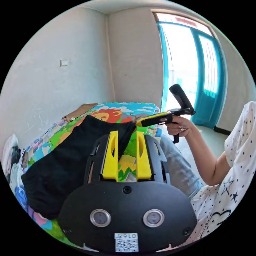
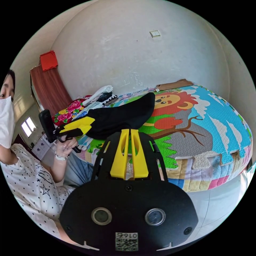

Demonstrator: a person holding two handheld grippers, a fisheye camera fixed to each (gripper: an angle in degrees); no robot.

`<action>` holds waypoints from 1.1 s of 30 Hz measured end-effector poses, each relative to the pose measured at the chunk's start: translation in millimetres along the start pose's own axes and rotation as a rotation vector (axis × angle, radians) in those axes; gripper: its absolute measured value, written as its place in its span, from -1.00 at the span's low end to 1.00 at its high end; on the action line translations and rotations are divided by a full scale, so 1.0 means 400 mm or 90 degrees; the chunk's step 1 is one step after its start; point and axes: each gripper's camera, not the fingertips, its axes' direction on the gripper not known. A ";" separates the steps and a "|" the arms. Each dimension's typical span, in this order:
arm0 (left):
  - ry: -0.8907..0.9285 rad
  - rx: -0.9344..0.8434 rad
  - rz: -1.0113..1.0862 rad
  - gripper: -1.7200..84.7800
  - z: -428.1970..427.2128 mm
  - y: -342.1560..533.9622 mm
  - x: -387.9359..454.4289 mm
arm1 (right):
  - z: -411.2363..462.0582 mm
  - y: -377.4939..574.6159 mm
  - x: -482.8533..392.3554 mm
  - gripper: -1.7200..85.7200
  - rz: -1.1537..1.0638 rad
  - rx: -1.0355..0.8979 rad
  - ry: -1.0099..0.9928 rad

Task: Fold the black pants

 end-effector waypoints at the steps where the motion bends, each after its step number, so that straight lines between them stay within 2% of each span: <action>1: -0.011 -0.013 0.012 -0.70 0.022 -0.010 0.021 | -0.002 -0.005 0.003 -0.95 0.000 -0.003 0.006; 7: -0.195 -0.078 0.126 -0.65 0.154 -0.080 0.204 | -0.015 -0.030 0.027 -0.95 -0.005 -0.008 0.006; 12: -0.311 -0.099 0.145 -0.78 0.220 -0.116 0.286 | -0.036 -0.059 0.040 -0.95 -0.022 0.013 -0.024; 16: -0.250 -0.102 0.083 -0.84 0.224 -0.114 0.268 | -0.035 -0.094 0.037 -0.94 -0.054 -0.012 0.013; 18: -0.214 -0.036 0.036 -0.84 0.182 -0.082 0.242 | -0.045 -0.107 0.058 -0.92 -0.034 -0.005 -0.006; 21: -0.152 0.020 -0.003 -0.85 0.122 -0.041 0.224 | -0.085 -0.113 0.155 -0.86 0.076 0.087 -0.058; 25: -0.104 0.025 -0.003 -0.85 0.087 0.015 0.253 | -0.044 -0.153 0.327 -0.70 0.217 0.076 -0.219; 29: -0.097 0.032 -0.003 -0.85 0.059 0.077 0.293 | 0.050 -0.231 0.426 -0.66 0.285 0.029 -0.361; 33: -0.088 0.042 -0.010 -0.84 0.036 0.125 0.307 | 0.118 -0.330 0.445 -0.67 0.284 -0.060 -0.272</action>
